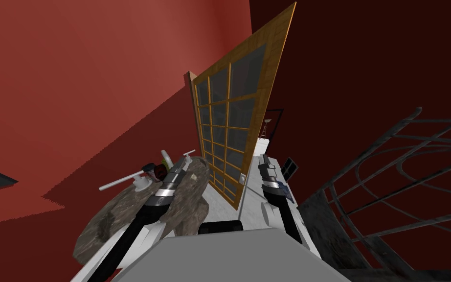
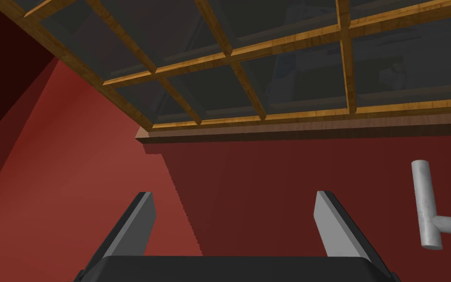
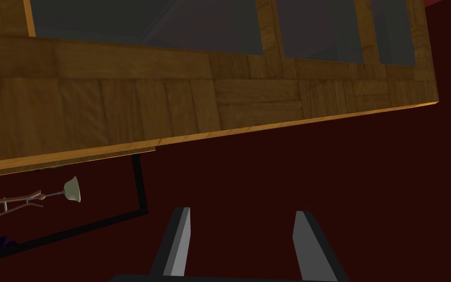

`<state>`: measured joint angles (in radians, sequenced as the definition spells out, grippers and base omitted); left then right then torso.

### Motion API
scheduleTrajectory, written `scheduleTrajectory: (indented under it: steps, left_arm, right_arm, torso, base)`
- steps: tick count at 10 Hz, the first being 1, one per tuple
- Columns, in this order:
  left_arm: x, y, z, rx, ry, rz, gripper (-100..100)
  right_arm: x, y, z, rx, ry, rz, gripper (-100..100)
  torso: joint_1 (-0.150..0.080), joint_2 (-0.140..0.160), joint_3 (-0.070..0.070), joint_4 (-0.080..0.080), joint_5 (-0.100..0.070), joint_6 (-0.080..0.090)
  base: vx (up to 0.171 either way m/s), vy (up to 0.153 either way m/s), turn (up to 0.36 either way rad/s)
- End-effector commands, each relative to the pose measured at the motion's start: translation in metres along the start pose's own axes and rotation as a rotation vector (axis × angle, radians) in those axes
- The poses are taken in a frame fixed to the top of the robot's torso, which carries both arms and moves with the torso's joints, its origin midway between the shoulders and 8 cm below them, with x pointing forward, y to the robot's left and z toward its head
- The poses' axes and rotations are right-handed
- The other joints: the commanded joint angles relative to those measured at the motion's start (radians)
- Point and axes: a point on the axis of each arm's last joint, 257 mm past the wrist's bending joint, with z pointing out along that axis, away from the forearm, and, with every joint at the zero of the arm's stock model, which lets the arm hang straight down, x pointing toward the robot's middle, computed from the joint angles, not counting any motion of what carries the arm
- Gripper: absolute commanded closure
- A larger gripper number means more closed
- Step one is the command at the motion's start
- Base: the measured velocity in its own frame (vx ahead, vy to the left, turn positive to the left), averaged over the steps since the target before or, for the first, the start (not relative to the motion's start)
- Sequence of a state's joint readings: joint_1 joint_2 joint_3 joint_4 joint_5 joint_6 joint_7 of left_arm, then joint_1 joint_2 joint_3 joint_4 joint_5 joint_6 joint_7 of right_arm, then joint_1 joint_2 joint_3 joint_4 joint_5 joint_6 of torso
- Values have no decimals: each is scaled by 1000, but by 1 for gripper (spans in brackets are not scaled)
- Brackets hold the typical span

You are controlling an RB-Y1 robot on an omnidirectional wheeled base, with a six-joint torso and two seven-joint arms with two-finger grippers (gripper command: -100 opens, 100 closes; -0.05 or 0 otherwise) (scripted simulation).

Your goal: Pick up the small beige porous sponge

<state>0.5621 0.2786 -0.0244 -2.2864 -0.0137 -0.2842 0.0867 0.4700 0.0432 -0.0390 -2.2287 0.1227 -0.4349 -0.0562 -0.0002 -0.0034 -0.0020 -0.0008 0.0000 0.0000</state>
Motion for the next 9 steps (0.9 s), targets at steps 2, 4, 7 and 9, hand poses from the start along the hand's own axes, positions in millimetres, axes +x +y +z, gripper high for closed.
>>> scheduleTrajectory:
  steps: [2,4,7,9]
  left_arm:
    - [-3,24,-5,-85,4,-6,-100]
    - [-8,50,-16,-179,8,-10,-100]
    - [-14,78,-29,-286,13,-8,-100]
    - [-16,91,-37,-340,16,-4,-100]
  right_arm:
    - [0,0,0,0,0,0,0]
    - [0,0,0,0,0,0,0]
    - [0,0,0,0,0,0,0]
    - [0,0,0,0,0,0,0]
  torso:
    - [0,1,0,0,0,0]
    - [0,1,1,0,0,0]
    - [0,1,1,0,0,0]
    - [-1,1,0,0,0,0]
  base:
    - [28,-6,9]
    - [49,-13,23]
    - [37,-11,3]
    - [39,-18,-3]
